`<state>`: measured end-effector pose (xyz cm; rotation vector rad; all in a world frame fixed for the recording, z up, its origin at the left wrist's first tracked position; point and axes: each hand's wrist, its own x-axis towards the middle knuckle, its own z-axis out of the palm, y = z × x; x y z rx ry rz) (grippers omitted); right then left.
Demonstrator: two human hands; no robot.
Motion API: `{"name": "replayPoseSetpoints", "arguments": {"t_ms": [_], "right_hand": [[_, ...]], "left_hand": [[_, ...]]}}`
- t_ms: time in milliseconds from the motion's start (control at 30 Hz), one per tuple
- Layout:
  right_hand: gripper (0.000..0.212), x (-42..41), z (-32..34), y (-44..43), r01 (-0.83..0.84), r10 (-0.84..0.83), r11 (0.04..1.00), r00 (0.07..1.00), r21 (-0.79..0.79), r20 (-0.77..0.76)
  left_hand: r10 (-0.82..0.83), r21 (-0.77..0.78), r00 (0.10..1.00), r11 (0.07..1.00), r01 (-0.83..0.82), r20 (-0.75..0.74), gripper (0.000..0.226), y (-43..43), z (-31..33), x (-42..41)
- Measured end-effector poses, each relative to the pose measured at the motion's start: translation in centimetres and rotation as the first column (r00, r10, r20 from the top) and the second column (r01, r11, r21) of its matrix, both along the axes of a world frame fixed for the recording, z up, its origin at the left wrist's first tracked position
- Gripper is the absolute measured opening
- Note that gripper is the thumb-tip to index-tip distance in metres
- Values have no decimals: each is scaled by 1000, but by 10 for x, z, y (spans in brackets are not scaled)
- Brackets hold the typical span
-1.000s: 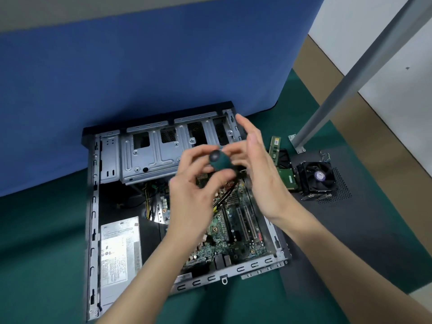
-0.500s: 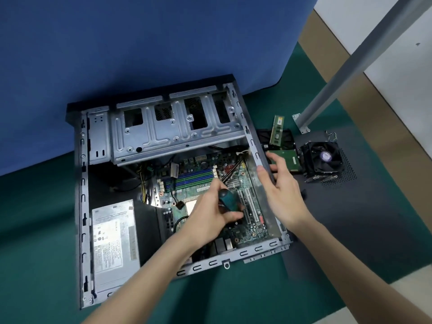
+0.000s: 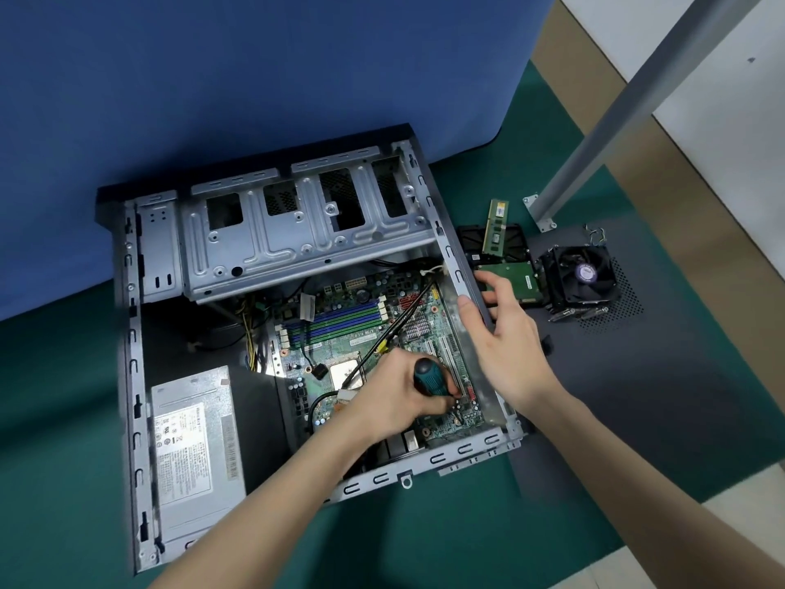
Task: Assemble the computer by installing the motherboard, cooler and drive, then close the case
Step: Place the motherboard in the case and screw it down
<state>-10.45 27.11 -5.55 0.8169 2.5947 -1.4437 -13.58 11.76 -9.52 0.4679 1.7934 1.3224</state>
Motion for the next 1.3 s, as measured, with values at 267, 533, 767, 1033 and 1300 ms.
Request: {"name": "replayPoseSetpoints", "arguments": {"t_ms": [267,533,767,1033,1300], "right_hand": [[46,0,-2,0,-4,4,1000,1000,0,0],[47,1,-2,0,-8,8,1000,1000,-3,1],[46,1,-1,0,-19,19,1000,1000,2,-1],[47,2,0,0,-20,20,1000,1000,11,4],[22,17,25,-2,-74,169,936,951,344,-258]], "left_hand": [[-20,-29,1000,999,19,-11,12,3,-1,0],[-2,1,1000,1000,2,-23,14,-2,1,-1],[-8,-16,999,1000,7,-35,11,1,-1,-1],[-33,-19,998,999,32,-53,14,2,2,-1],[-211,-124,968,973,195,-133,12,9,11,4]]}}
